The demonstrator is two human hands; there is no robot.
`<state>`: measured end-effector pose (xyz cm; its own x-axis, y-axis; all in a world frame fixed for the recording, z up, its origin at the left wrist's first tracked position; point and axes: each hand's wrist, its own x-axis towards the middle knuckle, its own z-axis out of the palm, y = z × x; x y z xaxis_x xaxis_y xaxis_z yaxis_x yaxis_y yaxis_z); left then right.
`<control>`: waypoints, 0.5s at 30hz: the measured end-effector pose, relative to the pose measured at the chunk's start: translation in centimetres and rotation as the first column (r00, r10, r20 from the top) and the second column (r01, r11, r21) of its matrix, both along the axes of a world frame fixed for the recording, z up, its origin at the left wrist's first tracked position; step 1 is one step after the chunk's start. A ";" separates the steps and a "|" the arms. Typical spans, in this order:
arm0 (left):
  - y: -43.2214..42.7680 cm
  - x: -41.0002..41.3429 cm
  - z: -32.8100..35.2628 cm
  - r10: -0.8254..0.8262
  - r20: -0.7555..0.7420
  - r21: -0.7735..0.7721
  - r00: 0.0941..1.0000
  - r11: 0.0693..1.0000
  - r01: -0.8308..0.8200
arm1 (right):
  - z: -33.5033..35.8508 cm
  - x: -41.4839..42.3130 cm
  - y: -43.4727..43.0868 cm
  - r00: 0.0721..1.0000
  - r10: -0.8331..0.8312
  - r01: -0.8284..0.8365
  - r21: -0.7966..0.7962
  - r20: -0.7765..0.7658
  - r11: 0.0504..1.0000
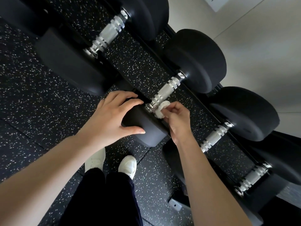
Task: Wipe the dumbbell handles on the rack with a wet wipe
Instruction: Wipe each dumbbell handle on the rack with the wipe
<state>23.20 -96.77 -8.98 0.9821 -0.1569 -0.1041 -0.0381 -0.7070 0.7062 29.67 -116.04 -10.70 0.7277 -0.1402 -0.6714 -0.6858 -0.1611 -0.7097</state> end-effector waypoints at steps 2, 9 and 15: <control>0.0 0.1 0.0 -0.005 -0.009 -0.001 1.000 1.000 0.005 | 0.4 0.2 -0.1 0.998 0.000 0.005 -0.075 0.061 0.997; 0.0 0.0 0.0 0.002 -0.024 0.009 1.000 1.000 -0.002 | 1.8 0.1 1.1 0.889 0.322 -0.141 -0.475 0.324 0.869; -0.1 -0.2 -0.2 0.014 -0.008 -0.008 1.000 1.000 -0.014 | 1.7 -0.2 1.7 0.800 0.474 -0.173 -0.615 0.369 0.770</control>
